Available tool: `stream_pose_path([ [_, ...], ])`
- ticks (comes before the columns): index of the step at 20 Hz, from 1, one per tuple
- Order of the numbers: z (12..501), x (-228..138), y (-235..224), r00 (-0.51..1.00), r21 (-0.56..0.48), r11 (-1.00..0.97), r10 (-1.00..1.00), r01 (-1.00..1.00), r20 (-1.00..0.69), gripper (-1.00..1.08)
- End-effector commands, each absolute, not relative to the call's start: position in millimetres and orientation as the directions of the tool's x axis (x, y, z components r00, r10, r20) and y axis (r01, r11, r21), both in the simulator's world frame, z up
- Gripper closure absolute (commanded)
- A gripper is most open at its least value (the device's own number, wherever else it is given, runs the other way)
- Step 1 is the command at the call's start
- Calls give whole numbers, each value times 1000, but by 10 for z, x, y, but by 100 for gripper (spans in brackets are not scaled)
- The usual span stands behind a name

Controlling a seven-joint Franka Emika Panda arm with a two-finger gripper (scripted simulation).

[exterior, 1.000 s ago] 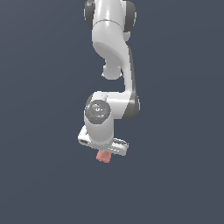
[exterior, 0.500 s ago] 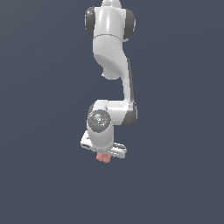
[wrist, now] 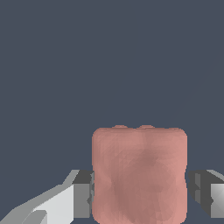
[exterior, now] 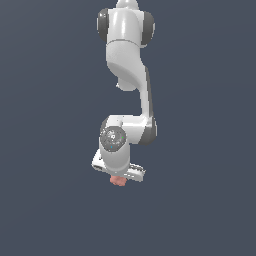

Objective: Pick up the object and move it to a goal position.

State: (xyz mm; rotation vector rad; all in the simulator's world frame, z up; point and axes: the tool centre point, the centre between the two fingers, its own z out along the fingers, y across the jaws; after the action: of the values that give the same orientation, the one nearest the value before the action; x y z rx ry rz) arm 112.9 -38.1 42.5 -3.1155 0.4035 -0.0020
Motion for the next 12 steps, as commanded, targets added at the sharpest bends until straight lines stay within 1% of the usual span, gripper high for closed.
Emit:
stream_pose_path([
  [1, 417, 1126, -380, 967, 0, -967, -255, -255, 0, 108],
  [7, 427, 1122, -385, 967, 0, -967, -255, -255, 0, 108],
  [12, 530, 1090, -448, 967, 0, -967, -255, -255, 0, 108],
])
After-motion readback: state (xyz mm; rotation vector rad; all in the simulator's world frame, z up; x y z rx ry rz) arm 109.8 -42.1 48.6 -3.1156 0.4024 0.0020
